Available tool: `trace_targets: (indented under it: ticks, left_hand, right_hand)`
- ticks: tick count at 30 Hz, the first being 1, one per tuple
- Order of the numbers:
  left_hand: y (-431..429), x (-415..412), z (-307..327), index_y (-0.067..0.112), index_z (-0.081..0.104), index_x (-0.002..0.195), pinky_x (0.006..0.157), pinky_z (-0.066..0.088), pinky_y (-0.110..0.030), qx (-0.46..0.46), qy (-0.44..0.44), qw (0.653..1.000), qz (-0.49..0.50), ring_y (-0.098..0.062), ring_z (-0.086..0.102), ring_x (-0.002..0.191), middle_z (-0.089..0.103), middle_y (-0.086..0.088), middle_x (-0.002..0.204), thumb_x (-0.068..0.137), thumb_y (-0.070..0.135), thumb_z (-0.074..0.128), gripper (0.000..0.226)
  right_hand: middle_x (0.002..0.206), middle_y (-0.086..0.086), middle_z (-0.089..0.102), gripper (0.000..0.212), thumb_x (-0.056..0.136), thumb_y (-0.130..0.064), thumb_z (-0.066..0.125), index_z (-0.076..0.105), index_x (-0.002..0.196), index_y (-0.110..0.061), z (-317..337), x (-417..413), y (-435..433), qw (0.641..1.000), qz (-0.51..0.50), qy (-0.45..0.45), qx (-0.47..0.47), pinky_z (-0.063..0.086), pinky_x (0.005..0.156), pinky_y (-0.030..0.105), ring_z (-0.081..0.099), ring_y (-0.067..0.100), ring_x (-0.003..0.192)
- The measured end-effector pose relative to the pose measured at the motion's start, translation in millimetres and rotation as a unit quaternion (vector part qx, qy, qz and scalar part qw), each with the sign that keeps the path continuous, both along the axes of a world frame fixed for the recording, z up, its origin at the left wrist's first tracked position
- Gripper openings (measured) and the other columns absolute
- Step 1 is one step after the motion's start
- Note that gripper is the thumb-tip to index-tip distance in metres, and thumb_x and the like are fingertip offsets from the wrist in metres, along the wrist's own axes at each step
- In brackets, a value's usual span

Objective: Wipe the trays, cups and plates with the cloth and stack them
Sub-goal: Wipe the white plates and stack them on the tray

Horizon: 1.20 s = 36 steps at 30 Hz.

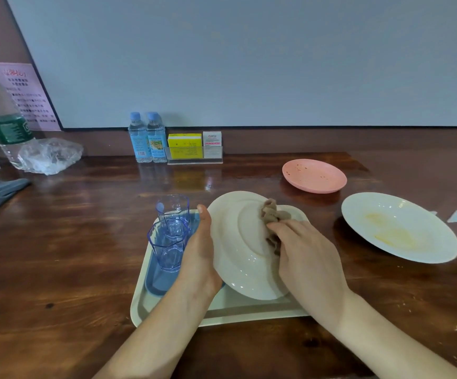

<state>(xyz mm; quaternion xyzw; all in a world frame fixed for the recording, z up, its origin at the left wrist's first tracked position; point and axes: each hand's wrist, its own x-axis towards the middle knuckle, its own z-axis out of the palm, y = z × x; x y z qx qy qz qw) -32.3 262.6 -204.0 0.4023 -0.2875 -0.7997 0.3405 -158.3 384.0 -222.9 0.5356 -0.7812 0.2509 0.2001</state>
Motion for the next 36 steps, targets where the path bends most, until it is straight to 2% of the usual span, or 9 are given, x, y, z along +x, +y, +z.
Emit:
trace_targets:
  ticks: [2, 6, 10, 15, 20, 25, 27, 33, 36]
  left_hand:
    - [-1.3, 1.3, -1.5, 0.022, 0.073, 0.116, 0.079, 0.063, -0.045, 0.0, -0.005, 1.0, 0.002, -0.028, 0.082, 0.082, 0.084, -0.005, 0.095, 0.099, 0.069, 0.057, 0.052]
    - [-0.4, 0.6, -1.5, 0.021, 0.073, 0.122, 0.075, 0.063, -0.043, 0.002, -0.02, 1.0, -0.007, -0.029, 0.082, 0.087, 0.084, -0.007, 0.102, 0.099, 0.069, 0.056, 0.056]
    - [1.1, 1.2, -2.5, 0.022, 0.074, 0.124, 0.083, 0.063, -0.048, -0.002, -0.022, 1.0, 0.002, -0.031, 0.08, 0.098, 0.084, -0.005, 0.105, 0.097, 0.068, 0.06, 0.055]
    - [1.7, 2.7, -3.9, 0.025, 0.074, 0.117, 0.08, 0.062, -0.046, 0.0, -0.005, 1.0, -0.013, -0.025, 0.081, 0.086, 0.084, -0.003, 0.1, 0.1, 0.065, 0.058, 0.047]
    - [-1.5, 0.8, -12.3, 0.023, 0.073, 0.129, 0.09, 0.061, -0.05, 0.001, 0.0, 1.0, -0.025, -0.032, 0.078, 0.107, 0.081, -0.01, 0.116, 0.101, 0.069, 0.052, 0.059]
    - [-6.8, 0.1, -19.3, 0.01, 0.072, 0.103, 0.072, 0.063, -0.04, -0.013, 0.01, 0.999, -0.051, -0.03, 0.08, 0.082, 0.08, -0.014, 0.097, 0.103, 0.068, 0.047, 0.063]
    - [-9.3, 0.7, -19.0, 0.012, 0.072, 0.104, 0.07, 0.064, -0.038, -0.018, 0.017, 0.999, -0.046, -0.028, 0.079, 0.08, 0.079, -0.015, 0.093, 0.105, 0.065, 0.046, 0.059]
    - [-9.1, -0.1, -22.4, 0.013, 0.072, 0.126, 0.086, 0.06, -0.047, 0.006, 0.01, 0.999, -0.036, -0.034, 0.077, 0.106, 0.078, -0.015, 0.121, 0.101, 0.07, 0.051, 0.066]
    - [-7.4, 0.6, -20.7, 0.026, 0.074, 0.125, 0.076, 0.062, -0.045, -0.008, 0.01, 1.0, -0.025, -0.027, 0.082, 0.091, 0.083, -0.006, 0.11, 0.101, 0.068, 0.054, 0.053]
  right_hand:
    - [0.107, -0.003, 0.076, 0.04, 0.09, -0.009, 0.056, 0.074, 0.125, -0.019, 2.4, 13.0, 9.9, 0.999, 0.027, -0.017, -0.012, 0.06, 0.068, 0.037, 0.072, 0.023, 0.092]
    - [0.122, -0.003, 0.074, 0.053, 0.099, -0.016, 0.049, 0.056, 0.151, -0.026, 6.4, 2.6, 1.8, 0.993, 0.103, -0.052, 0.003, 0.054, 0.085, 0.03, 0.068, 0.019, 0.107]
    - [0.144, -0.004, 0.065, 0.052, 0.097, -0.006, 0.052, 0.066, 0.143, -0.024, 1.1, -44.7, -13.1, 0.991, 0.127, -0.044, 0.017, 0.057, 0.102, 0.041, 0.061, 0.019, 0.132]
    - [0.125, -0.003, 0.074, 0.04, 0.092, 0.0, 0.069, 0.077, 0.126, -0.019, -3.0, -42.5, 0.3, 0.993, 0.111, -0.029, 0.014, 0.062, 0.09, 0.043, 0.068, 0.021, 0.116]
    - [0.114, -0.013, 0.074, 0.037, 0.093, 0.002, 0.064, 0.079, 0.114, -0.025, -1.0, -18.5, 19.4, 0.981, 0.176, -0.087, -0.013, 0.054, 0.096, 0.026, 0.067, 0.008, 0.11]
    - [0.117, -0.009, 0.075, 0.039, 0.092, -0.002, 0.057, 0.082, 0.113, -0.023, 9.4, 3.5, -16.5, 0.962, 0.244, -0.12, -0.034, 0.048, 0.099, 0.016, 0.066, 0.008, 0.11]
    - [0.118, -0.006, 0.075, 0.041, 0.09, 0.002, 0.057, 0.082, 0.113, -0.021, 12.9, -0.1, -32.2, 0.959, 0.255, -0.117, -0.035, 0.048, 0.098, 0.018, 0.066, 0.011, 0.11]
    - [0.114, -0.005, 0.074, 0.036, 0.094, -0.006, 0.052, 0.082, 0.109, -0.018, 12.8, -12.4, -17.0, 0.957, 0.276, -0.092, -0.007, 0.051, 0.096, 0.025, 0.067, 0.014, 0.107]
    - [0.111, -0.005, 0.074, 0.036, 0.094, -0.009, 0.05, 0.083, 0.106, -0.018, 0.1, -37.3, 8.2, 0.967, 0.243, -0.074, -0.004, 0.055, 0.091, 0.031, 0.068, 0.014, 0.105]
